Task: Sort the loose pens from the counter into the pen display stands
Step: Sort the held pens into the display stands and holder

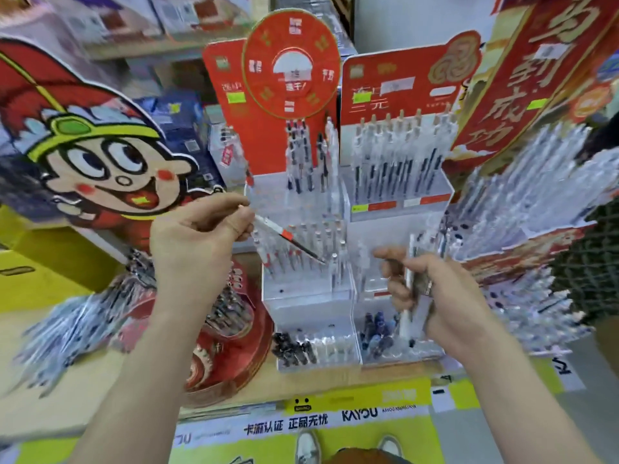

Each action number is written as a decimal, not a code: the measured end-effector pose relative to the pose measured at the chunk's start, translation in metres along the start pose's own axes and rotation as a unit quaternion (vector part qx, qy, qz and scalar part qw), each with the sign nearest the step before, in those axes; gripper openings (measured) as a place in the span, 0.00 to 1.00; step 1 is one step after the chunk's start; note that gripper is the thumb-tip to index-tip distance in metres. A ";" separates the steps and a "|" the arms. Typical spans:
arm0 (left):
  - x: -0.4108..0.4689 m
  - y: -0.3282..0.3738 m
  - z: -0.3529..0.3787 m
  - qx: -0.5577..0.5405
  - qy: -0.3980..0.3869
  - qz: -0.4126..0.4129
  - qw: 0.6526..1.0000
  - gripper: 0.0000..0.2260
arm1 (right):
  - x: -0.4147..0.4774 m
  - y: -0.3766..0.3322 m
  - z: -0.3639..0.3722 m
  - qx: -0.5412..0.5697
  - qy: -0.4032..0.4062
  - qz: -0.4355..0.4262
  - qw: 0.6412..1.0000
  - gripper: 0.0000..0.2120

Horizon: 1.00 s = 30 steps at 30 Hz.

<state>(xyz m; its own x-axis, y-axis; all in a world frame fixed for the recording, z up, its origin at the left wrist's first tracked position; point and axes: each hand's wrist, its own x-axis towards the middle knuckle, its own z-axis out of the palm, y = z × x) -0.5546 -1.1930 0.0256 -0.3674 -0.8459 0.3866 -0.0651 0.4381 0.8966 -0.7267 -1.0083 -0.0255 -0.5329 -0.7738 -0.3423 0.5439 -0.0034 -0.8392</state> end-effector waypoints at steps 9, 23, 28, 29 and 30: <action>-0.009 -0.021 0.029 0.127 -0.109 0.083 0.982 0.05 | -0.008 0.012 0.008 -0.021 0.040 -0.043 0.998 0.11; -0.004 0.006 0.051 0.126 -0.158 0.238 0.950 0.06 | -0.013 0.017 0.000 0.031 0.059 -0.069 0.995 0.18; -0.009 -0.022 0.069 0.164 -0.189 0.239 0.938 0.06 | -0.014 0.021 -0.005 0.025 0.067 -0.065 0.995 0.14; -0.009 -0.023 0.071 0.167 -0.190 0.244 0.936 0.06 | -0.014 0.021 -0.005 0.023 0.067 -0.064 0.995 0.15; -0.008 -0.022 0.073 0.169 -0.192 0.249 0.934 0.06 | -0.015 0.021 -0.005 0.021 0.067 -0.063 0.996 0.15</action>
<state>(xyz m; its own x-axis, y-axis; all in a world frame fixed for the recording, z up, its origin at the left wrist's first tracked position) -0.6177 -1.1735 -0.0128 -0.7322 -0.3686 0.5727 -0.0632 0.8741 0.4817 -0.7107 -0.9935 -0.0406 -0.6793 -0.6739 -0.2906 0.4922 -0.1246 -0.8615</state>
